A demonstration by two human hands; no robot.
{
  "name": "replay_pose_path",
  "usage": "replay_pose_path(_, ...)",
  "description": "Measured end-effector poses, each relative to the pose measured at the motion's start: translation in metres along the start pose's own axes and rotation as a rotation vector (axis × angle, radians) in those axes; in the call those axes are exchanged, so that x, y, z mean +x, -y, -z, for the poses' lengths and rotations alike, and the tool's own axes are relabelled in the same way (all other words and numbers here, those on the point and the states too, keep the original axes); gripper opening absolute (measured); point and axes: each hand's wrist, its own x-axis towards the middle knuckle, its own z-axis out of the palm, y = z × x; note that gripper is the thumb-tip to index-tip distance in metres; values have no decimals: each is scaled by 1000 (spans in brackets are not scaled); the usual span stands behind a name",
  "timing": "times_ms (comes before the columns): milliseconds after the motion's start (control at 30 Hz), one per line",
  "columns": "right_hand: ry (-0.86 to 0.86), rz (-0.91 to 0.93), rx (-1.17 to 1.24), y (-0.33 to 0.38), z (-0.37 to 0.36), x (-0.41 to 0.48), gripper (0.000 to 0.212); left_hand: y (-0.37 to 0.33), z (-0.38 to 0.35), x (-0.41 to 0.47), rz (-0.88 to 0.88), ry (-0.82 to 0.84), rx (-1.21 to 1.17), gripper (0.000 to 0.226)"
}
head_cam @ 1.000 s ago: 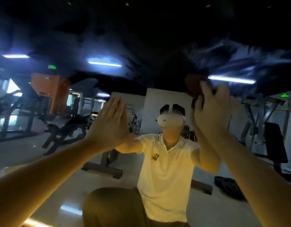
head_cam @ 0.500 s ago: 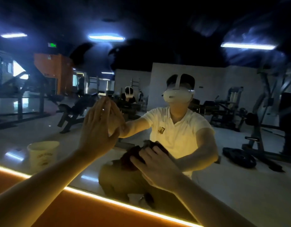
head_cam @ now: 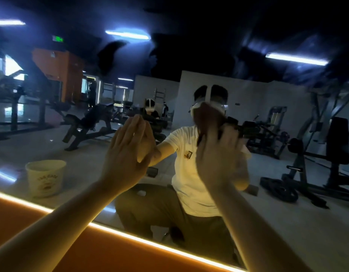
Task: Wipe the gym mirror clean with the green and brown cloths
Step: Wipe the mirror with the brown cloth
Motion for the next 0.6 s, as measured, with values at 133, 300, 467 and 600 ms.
replay_pose_path(133,159,205,55,40,-15,-50,61,15,3,-14,-27,-110,-4,74)
replay_pose_path(300,419,694,71,33,-2,-95,71,16,5,-3,73,-135,15,78)
replay_pose_path(467,223,413,-103,-58,34,-49,63,25,-16,0,26,-146,89,79)
replay_pose_path(600,-10,-86,-139,-96,55,3,52,29,-32,2,46,-193,103,78)
